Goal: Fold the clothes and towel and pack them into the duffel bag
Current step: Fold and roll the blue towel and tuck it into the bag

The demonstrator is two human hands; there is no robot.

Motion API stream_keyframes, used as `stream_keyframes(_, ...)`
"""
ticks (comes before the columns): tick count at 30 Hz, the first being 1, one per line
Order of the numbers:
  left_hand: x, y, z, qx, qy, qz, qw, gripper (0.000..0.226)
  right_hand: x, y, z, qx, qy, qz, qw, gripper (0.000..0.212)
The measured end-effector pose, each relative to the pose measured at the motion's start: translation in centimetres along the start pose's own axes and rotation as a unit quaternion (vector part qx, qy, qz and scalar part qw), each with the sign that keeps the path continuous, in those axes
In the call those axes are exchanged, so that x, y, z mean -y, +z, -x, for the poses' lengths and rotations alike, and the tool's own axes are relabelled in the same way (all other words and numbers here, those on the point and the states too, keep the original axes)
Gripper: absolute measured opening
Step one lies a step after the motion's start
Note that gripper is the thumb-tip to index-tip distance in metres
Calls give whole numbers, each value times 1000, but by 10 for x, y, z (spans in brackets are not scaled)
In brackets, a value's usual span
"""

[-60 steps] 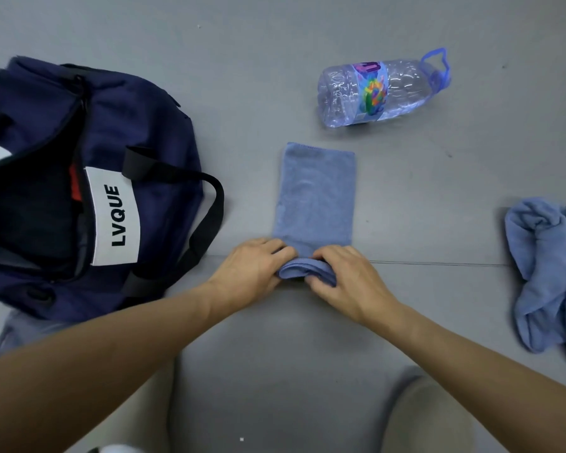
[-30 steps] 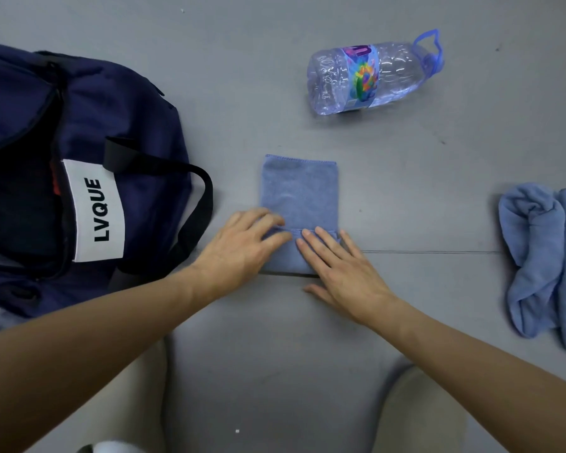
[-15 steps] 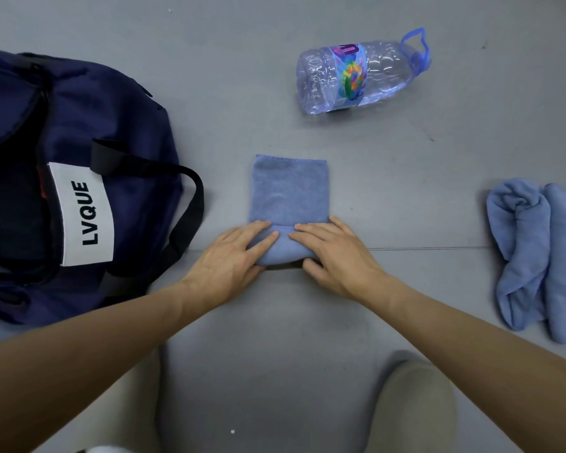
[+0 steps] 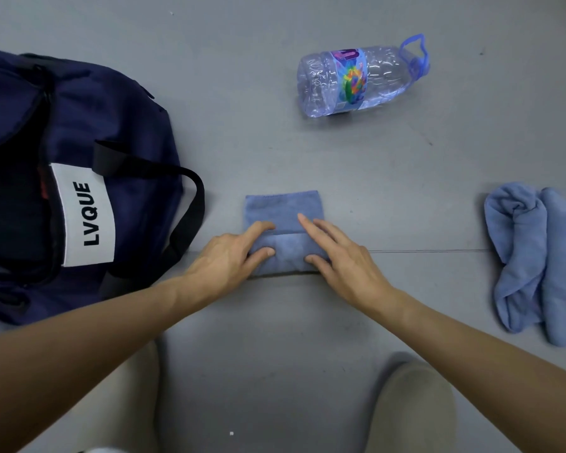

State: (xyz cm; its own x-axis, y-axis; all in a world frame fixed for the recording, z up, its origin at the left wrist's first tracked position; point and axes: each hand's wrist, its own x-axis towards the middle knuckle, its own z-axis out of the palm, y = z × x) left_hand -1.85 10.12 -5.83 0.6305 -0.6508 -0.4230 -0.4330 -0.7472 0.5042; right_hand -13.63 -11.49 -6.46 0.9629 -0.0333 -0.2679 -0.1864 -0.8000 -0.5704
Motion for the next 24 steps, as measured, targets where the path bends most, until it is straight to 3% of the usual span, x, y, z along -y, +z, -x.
stream_keyframes(8, -2, 7, -10, -11, -33, -21, 999, 51, -3, 5, -5, -42, -108, 164, 980, 65)
stream_keyframes(11, -1, 9, -7, -59, -19, -103, 993, 49, -15, 6, -3, 17, -103, 245, 964, 86)
stream_keyframes(13, 5, 8, -6, -130, 65, -158, 977, 41, -14, 7, -4, 29, -90, 255, 962, 93)
stream_keyframes(15, 13, 9, -8, -196, 190, -214, 938, 32, -10, 8, -6, 16, -91, 252, 963, 91)
stream_keyframes(17, 21, 12, -8, -173, 261, -221, 924, 38, -7, 8, -8, 8, -101, 248, 963, 86)
stream_keyframes(21, 35, 21, 3, -43, 218, -188, 957, 93, -11, 8, -10, 15, -118, 230, 966, 78)
stream_keyframes(24, 30, 15, 4, -54, 190, -100, 975, 85, -8, 3, -14, 21, -110, 165, 980, 67)
